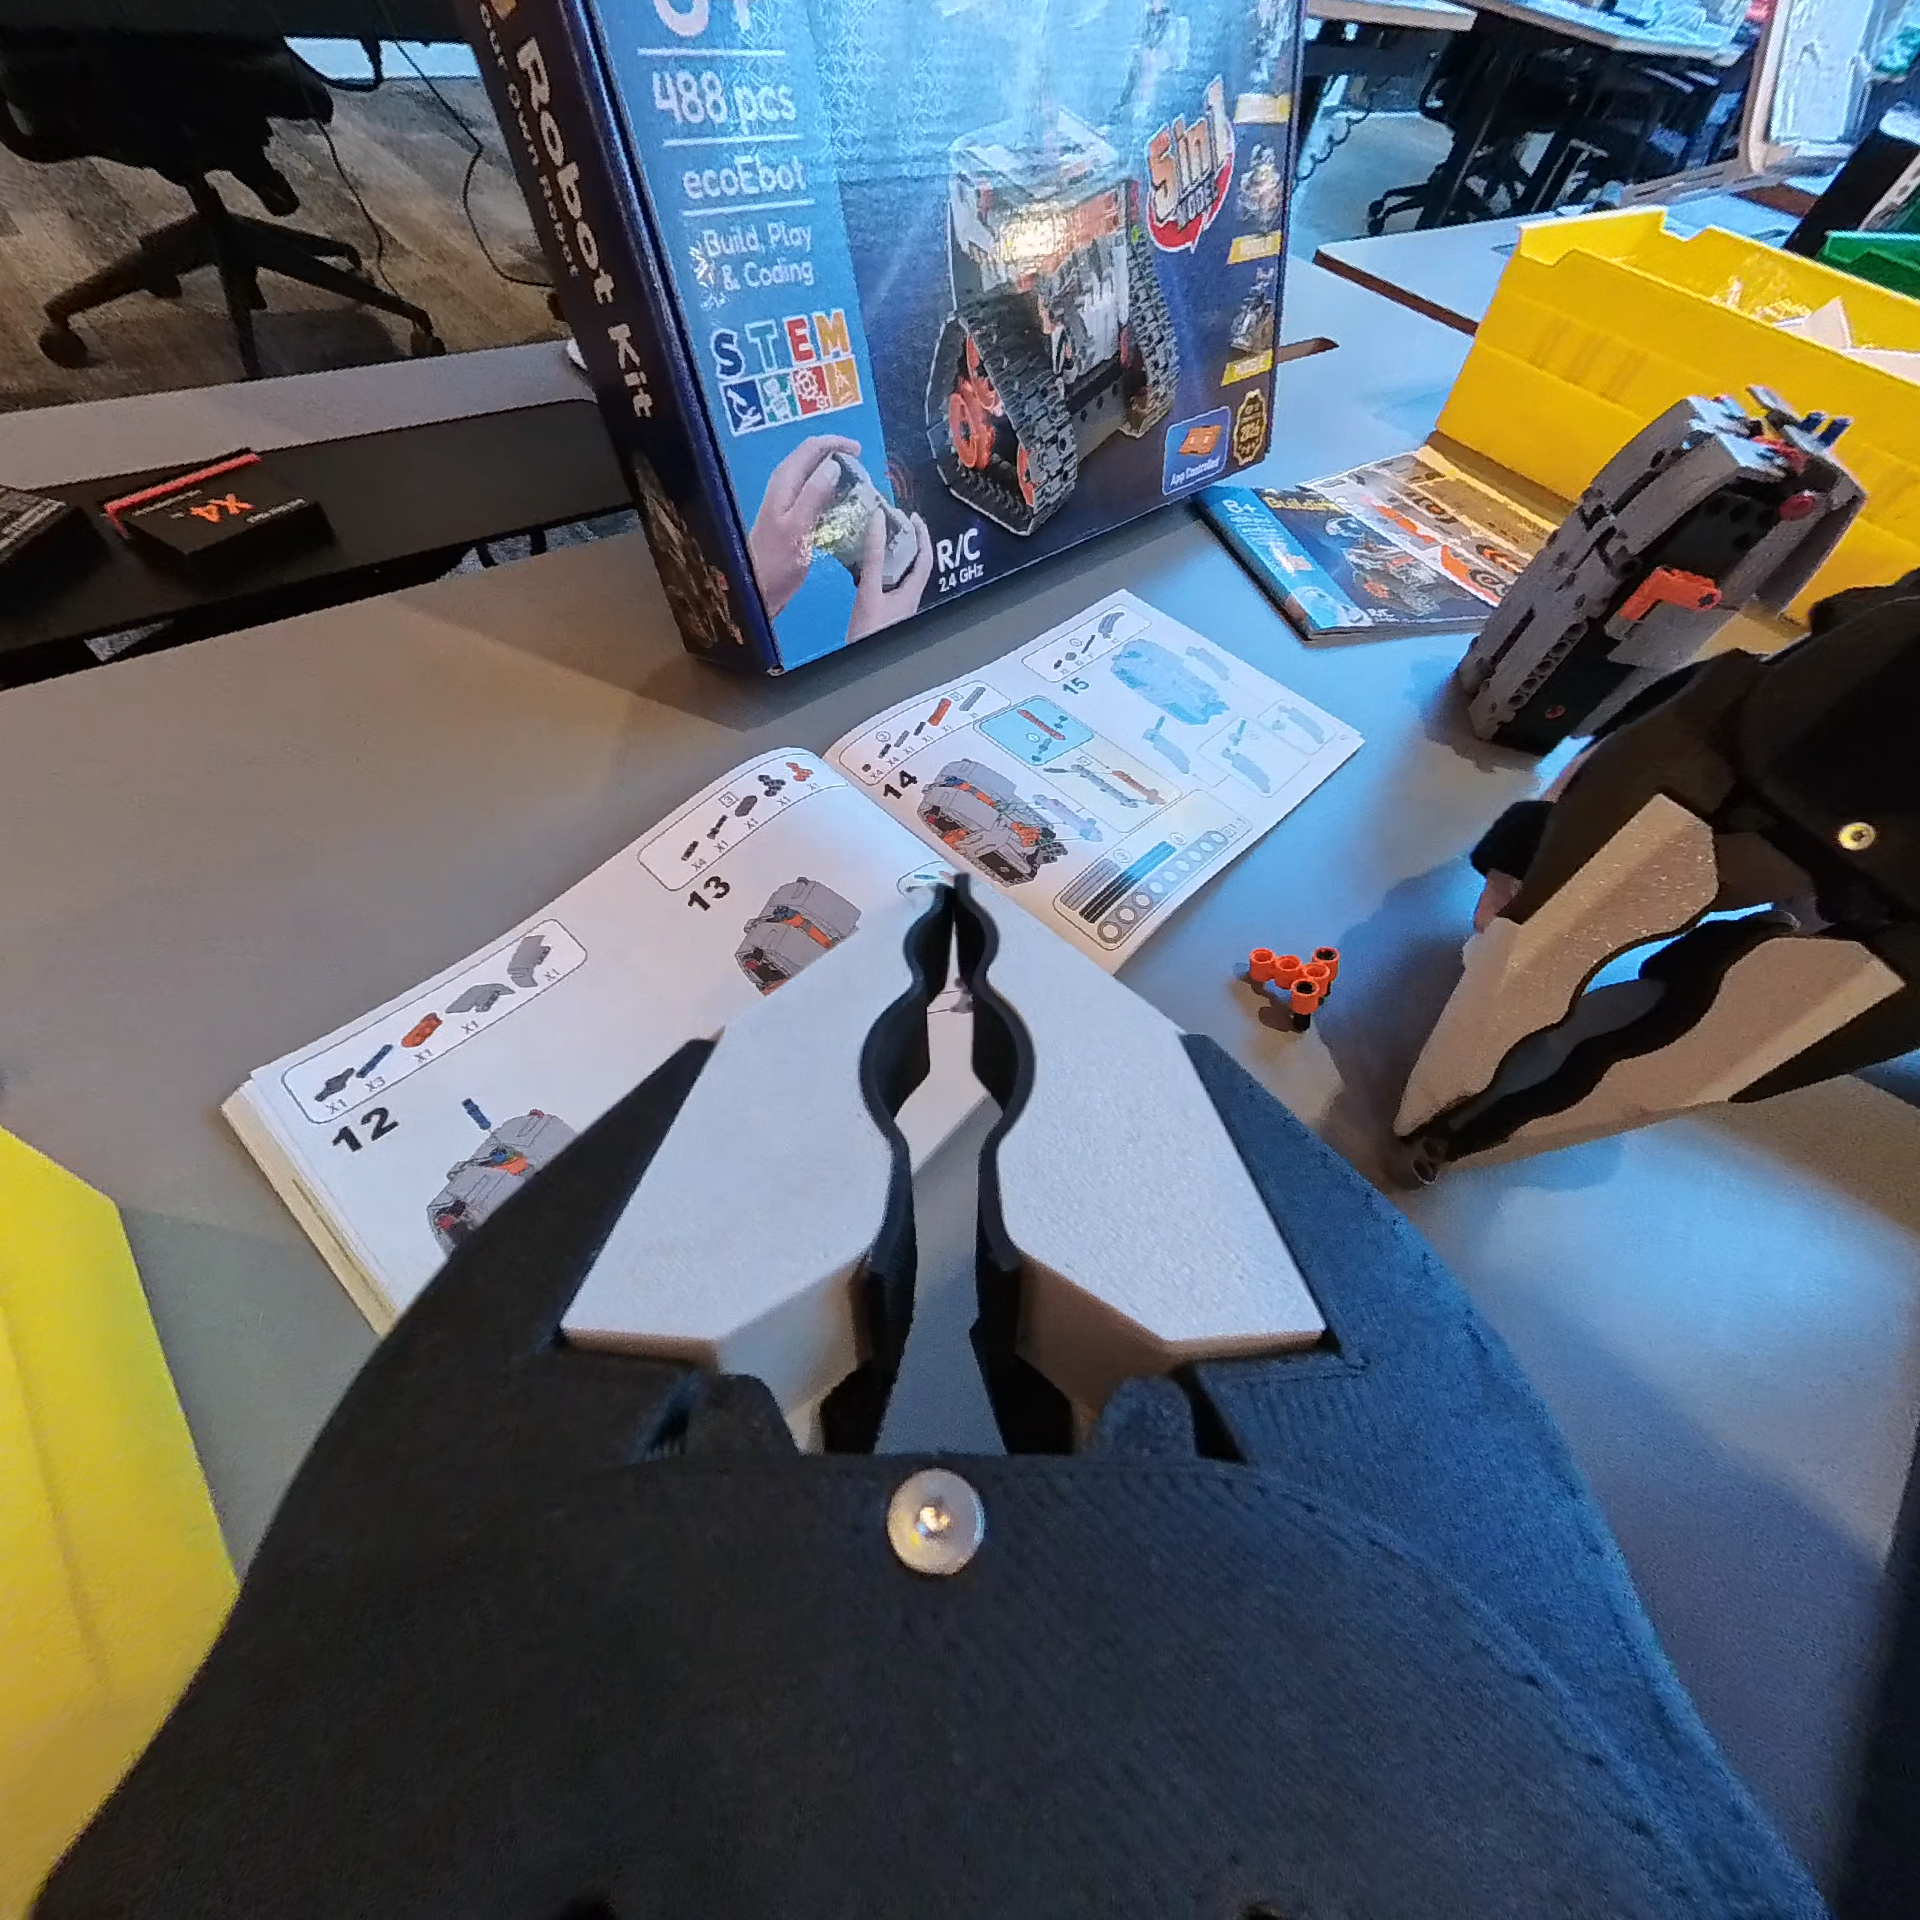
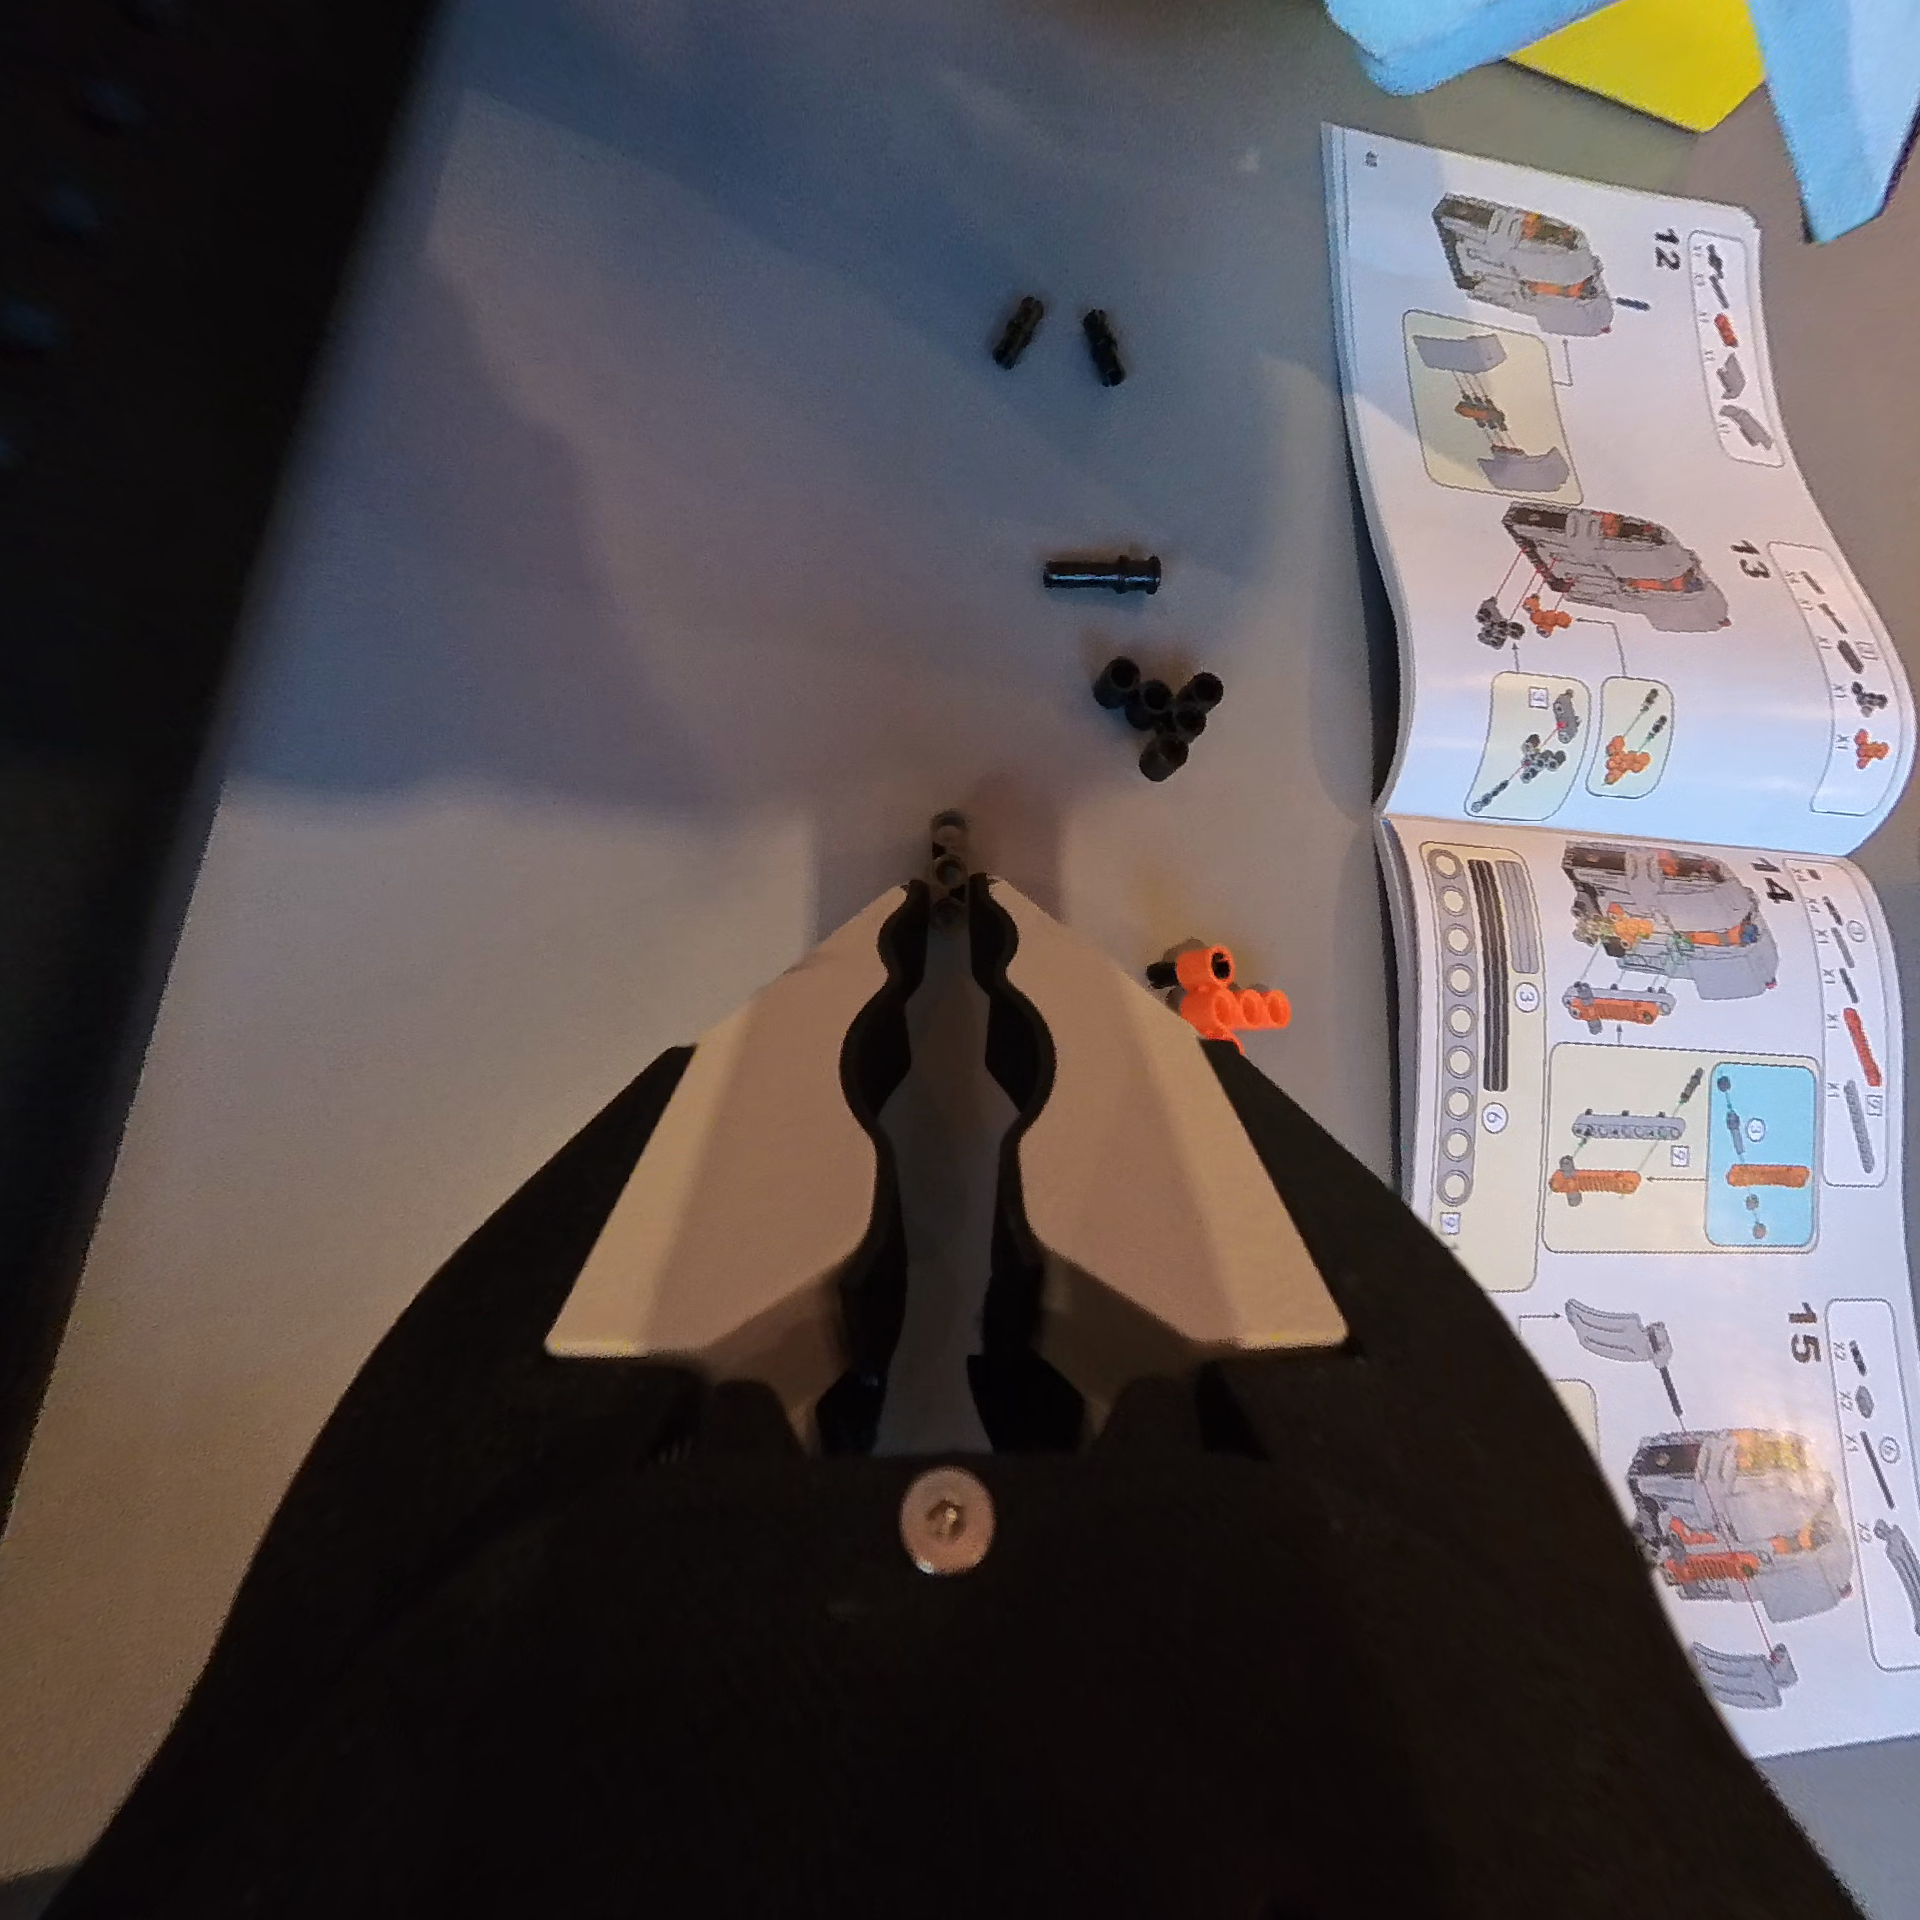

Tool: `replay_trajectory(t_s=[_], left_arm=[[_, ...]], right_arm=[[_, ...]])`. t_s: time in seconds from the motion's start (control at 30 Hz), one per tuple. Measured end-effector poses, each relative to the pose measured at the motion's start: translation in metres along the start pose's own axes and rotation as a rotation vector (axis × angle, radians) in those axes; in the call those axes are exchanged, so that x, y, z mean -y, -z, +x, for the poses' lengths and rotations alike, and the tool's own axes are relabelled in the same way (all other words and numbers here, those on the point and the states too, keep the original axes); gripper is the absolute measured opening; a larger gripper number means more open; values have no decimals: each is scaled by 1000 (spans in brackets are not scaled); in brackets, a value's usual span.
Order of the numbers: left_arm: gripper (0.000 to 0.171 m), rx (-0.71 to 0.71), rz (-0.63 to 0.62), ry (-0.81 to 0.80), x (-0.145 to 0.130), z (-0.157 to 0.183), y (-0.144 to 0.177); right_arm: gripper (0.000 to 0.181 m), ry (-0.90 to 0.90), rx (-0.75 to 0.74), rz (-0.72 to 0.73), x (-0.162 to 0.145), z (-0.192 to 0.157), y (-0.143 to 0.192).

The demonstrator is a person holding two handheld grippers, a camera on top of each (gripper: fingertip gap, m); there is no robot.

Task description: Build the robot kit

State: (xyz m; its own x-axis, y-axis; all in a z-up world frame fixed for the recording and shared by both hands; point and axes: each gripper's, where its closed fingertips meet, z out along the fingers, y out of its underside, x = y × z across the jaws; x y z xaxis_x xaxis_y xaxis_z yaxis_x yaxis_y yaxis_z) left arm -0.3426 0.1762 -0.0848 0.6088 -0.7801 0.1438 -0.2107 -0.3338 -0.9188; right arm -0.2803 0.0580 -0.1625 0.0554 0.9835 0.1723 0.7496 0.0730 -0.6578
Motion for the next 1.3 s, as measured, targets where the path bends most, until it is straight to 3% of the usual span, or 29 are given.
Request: replay_trajectory(t_s=[0.3,0.53,0.83,0.93,1.03,1.13,1.3], left_arm=[[0,-86,-14,43,2,12,2],[0,-185,0,26,19,48,31],[1,-89,-200,74,-34,59,74],[29,47,-363,18,-75,47,78],[27,119,-437,-45,-98,44,78],[27,124,-458,-85,-104,47,77],[21,144,-502,-305,-99,45,77]], right_arm=[[10,-35,46,-16,4,-9,-2],[16,7,-17,-120,4,-7,-2],[11,-34,39,-189,4,-10,-3],[16,-56,9,-179,2,-8,-1],[17,-51,-27,-147,0,-9,2],[18,-68,-42,-131,-4,-10,11],[17,-190,-68,26,-5,-4,39]])
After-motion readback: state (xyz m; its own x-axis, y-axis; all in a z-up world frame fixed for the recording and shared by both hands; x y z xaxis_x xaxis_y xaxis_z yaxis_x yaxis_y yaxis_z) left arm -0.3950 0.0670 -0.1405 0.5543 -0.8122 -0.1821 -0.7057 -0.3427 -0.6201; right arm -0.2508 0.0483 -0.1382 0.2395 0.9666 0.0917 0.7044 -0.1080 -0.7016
